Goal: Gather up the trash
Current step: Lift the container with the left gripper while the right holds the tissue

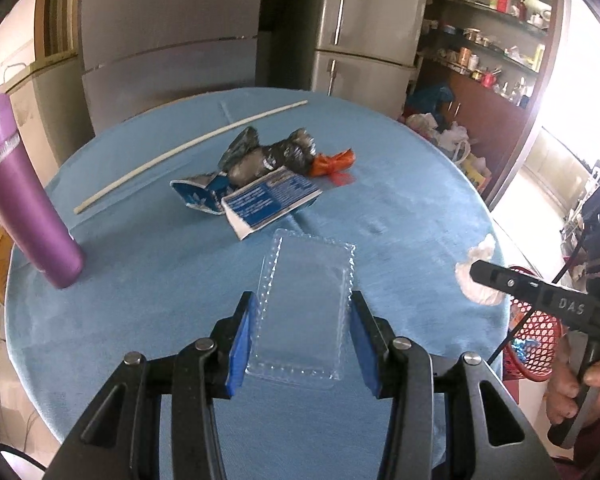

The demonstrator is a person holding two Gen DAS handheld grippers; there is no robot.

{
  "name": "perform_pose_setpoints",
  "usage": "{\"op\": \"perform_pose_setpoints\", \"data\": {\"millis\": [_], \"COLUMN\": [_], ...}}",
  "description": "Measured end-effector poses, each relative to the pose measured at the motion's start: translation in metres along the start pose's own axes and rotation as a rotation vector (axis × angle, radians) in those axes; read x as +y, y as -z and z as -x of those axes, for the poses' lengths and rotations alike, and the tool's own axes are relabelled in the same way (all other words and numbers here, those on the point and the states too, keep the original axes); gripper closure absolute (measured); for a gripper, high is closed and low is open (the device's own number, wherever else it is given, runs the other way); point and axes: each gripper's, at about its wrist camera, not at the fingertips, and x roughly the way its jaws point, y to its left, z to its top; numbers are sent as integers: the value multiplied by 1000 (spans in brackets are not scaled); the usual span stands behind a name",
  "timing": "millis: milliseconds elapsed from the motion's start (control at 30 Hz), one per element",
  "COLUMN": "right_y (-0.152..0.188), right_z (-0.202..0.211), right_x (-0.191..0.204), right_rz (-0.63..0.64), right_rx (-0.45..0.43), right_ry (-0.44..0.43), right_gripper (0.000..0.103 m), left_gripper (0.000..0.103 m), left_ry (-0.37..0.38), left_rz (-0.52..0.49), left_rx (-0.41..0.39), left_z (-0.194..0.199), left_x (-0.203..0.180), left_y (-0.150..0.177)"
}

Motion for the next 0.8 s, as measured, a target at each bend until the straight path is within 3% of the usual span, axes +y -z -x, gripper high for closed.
{"op": "perform_pose_setpoints", "data": {"millis": [800], "right_y": [13], "right_z": [54], "right_x": [-18], "right_rz": [-10], "right_rx": [-97], "right_ry": [19], "right_gripper": [63], "left_gripper": [56], "left_ry": [-1], "left_rz": [-101], "left_rx": [-26], "left_z": [26], "left_x": [-53], "left_y": [-9]}}
